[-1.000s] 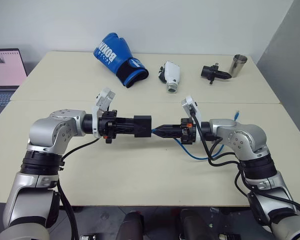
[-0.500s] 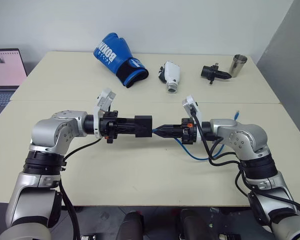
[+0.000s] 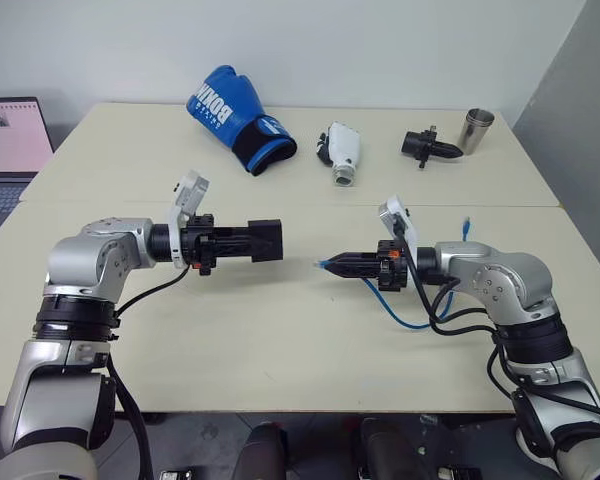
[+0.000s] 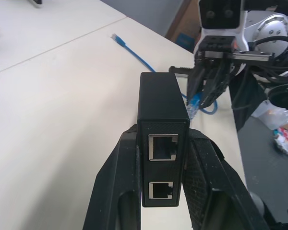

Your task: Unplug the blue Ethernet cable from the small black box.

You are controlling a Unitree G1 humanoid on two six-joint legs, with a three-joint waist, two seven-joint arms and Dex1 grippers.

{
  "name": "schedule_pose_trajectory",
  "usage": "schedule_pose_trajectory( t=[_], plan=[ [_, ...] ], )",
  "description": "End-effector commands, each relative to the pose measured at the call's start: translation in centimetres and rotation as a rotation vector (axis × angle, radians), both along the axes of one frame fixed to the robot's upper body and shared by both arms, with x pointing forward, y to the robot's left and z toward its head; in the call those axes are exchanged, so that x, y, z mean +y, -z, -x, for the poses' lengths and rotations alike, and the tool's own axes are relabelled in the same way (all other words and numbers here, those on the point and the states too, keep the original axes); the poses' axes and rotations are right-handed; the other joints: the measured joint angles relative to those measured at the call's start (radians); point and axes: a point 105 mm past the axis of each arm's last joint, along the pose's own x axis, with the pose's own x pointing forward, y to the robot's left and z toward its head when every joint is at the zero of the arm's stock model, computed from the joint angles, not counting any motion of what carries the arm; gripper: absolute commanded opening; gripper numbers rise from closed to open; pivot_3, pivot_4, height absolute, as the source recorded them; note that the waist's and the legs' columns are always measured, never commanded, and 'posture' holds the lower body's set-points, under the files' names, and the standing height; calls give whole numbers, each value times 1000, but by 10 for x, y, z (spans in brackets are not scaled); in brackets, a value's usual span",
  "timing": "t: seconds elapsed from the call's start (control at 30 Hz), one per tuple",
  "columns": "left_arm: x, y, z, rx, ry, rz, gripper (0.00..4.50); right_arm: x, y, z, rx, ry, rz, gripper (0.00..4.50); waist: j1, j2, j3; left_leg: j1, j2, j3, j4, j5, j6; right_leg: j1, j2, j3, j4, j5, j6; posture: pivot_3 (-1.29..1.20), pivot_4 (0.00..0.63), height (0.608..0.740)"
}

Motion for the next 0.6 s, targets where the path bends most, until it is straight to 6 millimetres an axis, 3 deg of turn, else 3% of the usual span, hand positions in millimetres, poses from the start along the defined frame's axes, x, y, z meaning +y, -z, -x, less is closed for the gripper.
schedule_pose_trajectory(
  t=[0.03,0.13,0.23,0.33,0.47,0.5,0.6],
  plan=[
    [3,-16,-2,-71,-7,1,798,-8,-14,-6,-73,51,-26,34,0,0,0,0,0,0,0,0,0,0,0,0,0,0,0,0,150,740],
    [1,-15,-2,-92,-15,-10,798,-30,-12,-44,-157,288,9,34,1,0,0,-1,0,0,0,0,0,0,0,0,0,0,0,0,150,740],
    [-4,-10,-4,-140,-40,-41,798,-67,-11,-91,-297,624,80,34,1,0,0,-1,0,0,1,0,0,0,0,0,0,0,0,0,150,740],
    [-10,-8,-3,-157,-49,-35,798,-101,-7,-120,-383,870,168,34,1,0,0,-1,0,1,0,0,0,-1,-1,1,1,0,0,0,150,740],
    [-14,-6,-3,-176,-56,-42,798,-122,1,-135,-439,989,246,34,0,0,0,-2,0,2,0,0,0,-2,-1,1,0,0,0,0,150,740],
    [-15,-6,-4,-186,-63,-45,798,-124,2,-138,-440,1004,250,737,0,0,0,-2,0,2,0,0,0,-2,-1,1,0,0,0,0,150,740],
    [-16,-7,-7,-206,-79,-47,798,-125,3,-141,-438,1019,235,1393,-2,0,0,-2,0,2,0,0,0,-2,-1,2,0,0,0,0,150,740]
  ],
)
